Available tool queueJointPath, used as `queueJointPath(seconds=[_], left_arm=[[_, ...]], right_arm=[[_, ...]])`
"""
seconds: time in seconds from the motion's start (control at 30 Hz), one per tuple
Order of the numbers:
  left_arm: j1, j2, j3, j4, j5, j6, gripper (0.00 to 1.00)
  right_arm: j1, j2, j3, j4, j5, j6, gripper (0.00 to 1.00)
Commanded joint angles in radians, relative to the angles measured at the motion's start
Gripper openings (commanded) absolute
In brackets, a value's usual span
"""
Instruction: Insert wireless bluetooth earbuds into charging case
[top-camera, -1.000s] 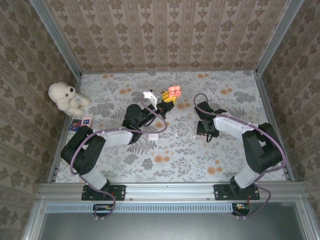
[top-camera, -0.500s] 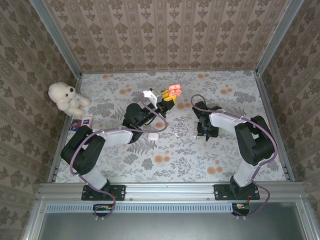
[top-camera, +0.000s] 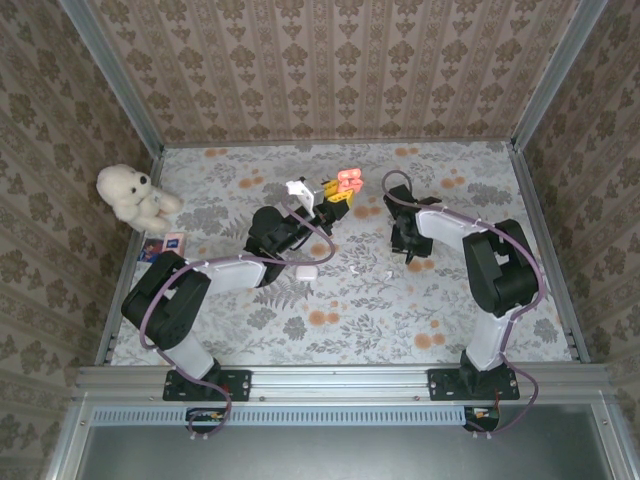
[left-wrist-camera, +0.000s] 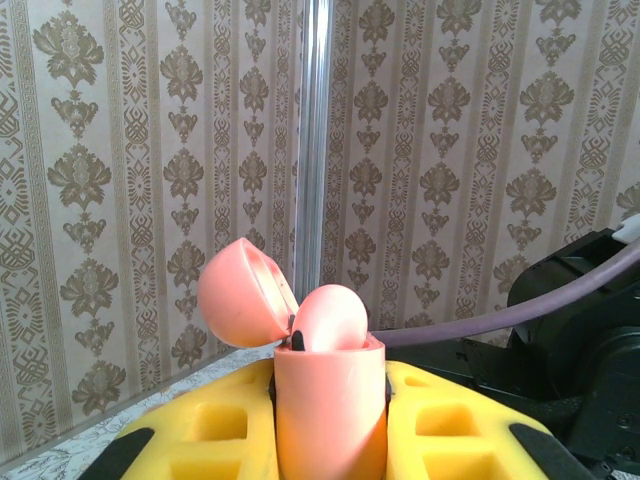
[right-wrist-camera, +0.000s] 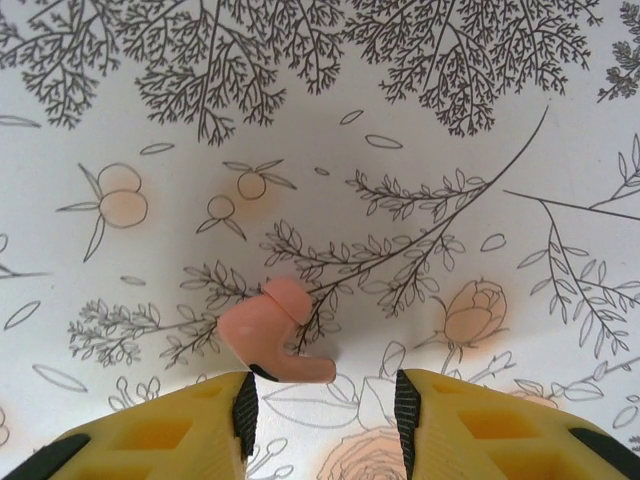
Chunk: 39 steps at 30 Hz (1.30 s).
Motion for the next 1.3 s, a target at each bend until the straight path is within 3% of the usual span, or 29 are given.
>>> queueJointPath(seconds=[0.0,0.4,0.7,1.03,1.27], left_arm=[[-0.005,-0.009,0.01,0.047,0.011,-0.015,0.0],[-0.002,-0.007,0.006,0.052,0.012,-0.019,0.0],[0.0,-0.013,0.001,0.05,0.01,-0.017,0.0],[0.001,-0.008,0.002,0.052,0.011,-0.018,0.0],[0.002,-0.006,0.003,0.052,0.015,-0.018,0.0]], right_arm=[[-0.013,0.017,0.017,0.012,-0.032,0.03,0.44],[-0.012,0.037,0.032,0.074,-0.085,-0.05,0.46],[-0.013,0.064,0.035,0.068,-0.084,-0.008,0.4],[-0.007,0.005,-0.017,0.13,-0.13,0.038,0.39],[-0.017,-0.055,-0.013,0.116,-0.088,-0.006,0.42]])
